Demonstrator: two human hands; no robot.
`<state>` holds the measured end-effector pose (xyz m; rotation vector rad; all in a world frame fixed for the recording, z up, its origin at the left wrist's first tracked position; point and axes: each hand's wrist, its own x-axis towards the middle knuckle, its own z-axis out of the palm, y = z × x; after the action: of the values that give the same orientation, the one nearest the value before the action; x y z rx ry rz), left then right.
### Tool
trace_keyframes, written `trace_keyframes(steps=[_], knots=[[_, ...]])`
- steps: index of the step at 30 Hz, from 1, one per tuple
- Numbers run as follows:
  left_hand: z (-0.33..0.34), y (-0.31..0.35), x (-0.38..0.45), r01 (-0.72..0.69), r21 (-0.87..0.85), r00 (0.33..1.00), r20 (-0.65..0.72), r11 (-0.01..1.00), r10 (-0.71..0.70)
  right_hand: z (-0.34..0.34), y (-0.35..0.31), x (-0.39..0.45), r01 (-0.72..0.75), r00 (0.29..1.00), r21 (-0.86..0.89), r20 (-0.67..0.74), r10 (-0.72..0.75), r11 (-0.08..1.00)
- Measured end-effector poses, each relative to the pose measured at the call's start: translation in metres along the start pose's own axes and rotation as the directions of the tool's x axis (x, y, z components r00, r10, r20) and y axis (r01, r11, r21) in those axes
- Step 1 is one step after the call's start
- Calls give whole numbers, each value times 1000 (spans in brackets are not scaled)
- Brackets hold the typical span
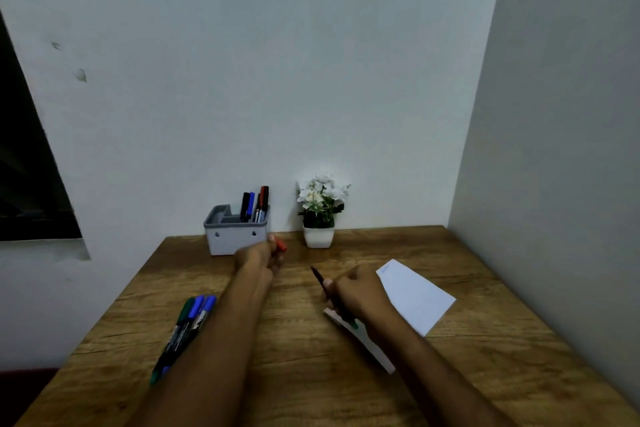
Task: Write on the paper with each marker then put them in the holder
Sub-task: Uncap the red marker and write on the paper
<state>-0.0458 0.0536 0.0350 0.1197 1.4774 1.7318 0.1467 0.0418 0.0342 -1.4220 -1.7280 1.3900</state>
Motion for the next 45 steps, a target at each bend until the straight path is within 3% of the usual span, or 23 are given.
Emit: trace_keyframes(steps=[2, 5, 8, 10, 12, 16, 19, 22, 24, 32, 40, 45], knots=[[4, -2, -1, -134, 366, 989, -3, 921, 145, -9, 12, 5, 95, 993, 19, -72, -94, 995], [7, -13, -1, -295, 811, 938, 146, 505, 313, -20, 19, 8, 190, 980, 106, -87, -181, 976], [6, -24, 8, -336, 925, 874, 237, 176, 425, -33, 22, 6, 238, 971, 297, -87, -222, 925], [7, -30, 8, -344, 938, 838, 287, 42, 465, -42, 26, 9, 265, 964, 358, -112, -241, 895], [7, -35, 4, -372, 928, 803, 337, -28, 492, -50, 30, 12, 259, 966, 436, -110, -234, 862], [6, -41, -2, -469, 879, 725, 437, -84, 532, -63, 39, 17, 227, 972, 621, -92, -218, 751], [13, -46, -9, -668, 736, 591, 614, -109, 523, -66, 41, 16, 236, 972, 650, -160, -173, 723], [21, -54, -24, -863, 498, 437, 823, -91, 364, -66, 46, 18, 279, 955, 546, -240, -172, 790], [23, -61, -27, -911, 409, 387, 886, -40, 255, -65, 49, 20, 307, 944, 466, -257, -206, 830], [13, -79, -24, -912, 409, 405, 908, -20, 103, -54, 62, 18, 376, 911, 149, -237, -336, 915], [11, -90, -11, -919, 392, 384, 914, -46, 132, -43, 65, 21, 405, 889, -136, -173, -425, 904], [10, -93, -8, -914, 401, 388, 909, -65, 152, -43, 64, 20, 388, 884, -174, -206, -418, 905]])
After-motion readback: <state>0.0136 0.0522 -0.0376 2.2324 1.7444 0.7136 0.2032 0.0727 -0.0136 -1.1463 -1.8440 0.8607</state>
